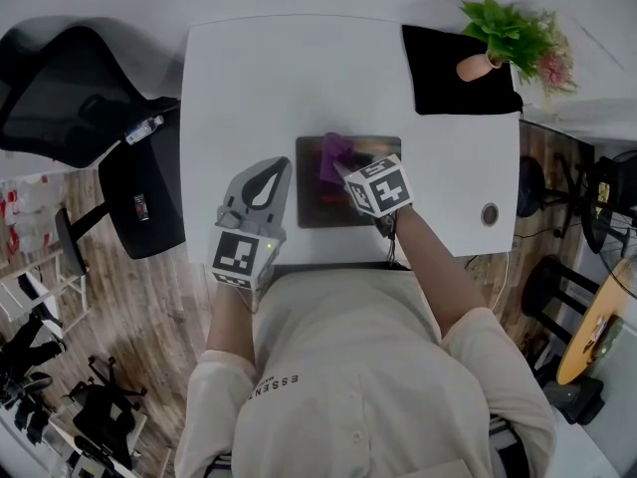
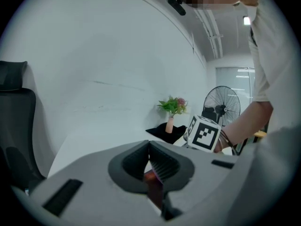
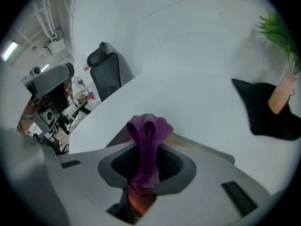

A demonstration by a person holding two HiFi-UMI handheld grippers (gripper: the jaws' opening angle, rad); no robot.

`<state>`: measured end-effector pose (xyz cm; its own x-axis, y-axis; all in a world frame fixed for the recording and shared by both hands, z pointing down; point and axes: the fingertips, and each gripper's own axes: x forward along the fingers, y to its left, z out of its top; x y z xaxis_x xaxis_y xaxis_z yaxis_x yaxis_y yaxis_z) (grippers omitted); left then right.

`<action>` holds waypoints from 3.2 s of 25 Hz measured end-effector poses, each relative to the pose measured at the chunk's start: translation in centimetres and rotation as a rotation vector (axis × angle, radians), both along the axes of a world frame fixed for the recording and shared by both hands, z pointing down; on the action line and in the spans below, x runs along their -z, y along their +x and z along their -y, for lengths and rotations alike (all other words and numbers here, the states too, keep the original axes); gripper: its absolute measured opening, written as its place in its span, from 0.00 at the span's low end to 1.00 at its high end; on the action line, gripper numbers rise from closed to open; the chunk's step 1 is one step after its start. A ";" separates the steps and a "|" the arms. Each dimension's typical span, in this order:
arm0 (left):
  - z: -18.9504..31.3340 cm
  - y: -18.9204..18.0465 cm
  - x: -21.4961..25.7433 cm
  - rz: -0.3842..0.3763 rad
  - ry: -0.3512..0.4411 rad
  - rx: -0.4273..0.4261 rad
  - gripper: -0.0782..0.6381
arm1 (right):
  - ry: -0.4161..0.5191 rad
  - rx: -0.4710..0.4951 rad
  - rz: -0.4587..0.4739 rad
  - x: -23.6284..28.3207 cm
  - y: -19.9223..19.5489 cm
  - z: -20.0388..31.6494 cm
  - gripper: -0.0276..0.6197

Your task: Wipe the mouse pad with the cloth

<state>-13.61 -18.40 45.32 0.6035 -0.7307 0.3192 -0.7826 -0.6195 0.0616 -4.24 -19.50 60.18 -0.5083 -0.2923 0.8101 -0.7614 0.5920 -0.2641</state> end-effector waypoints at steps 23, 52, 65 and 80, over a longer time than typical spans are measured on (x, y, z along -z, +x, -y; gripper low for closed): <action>-1.0 10.7 -0.7 0.032 -0.026 -0.020 0.11 | 0.001 -0.080 0.001 -0.3 13.7 0.4 0.20; -2.2 -1.5 2.5 0.019 0.053 -0.029 0.11 | -0.023 -0.051 0.092 3.3 -1.0 -4.4 0.20; -3.9 -7.3 0.9 0.039 0.016 0.001 0.11 | -0.112 0.007 0.070 0.2 -7.4 -5.8 0.20; -3.3 -3.2 1.6 0.039 0.043 -0.028 0.11 | -0.104 -0.007 0.039 -0.2 -3.3 -5.6 0.20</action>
<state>-16.82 -15.07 43.71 0.6120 -0.7268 0.3119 -0.7659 -0.6430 0.0045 -7.54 -13.91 60.39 -0.5379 -0.2117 0.8160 -0.7536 0.5546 -0.3528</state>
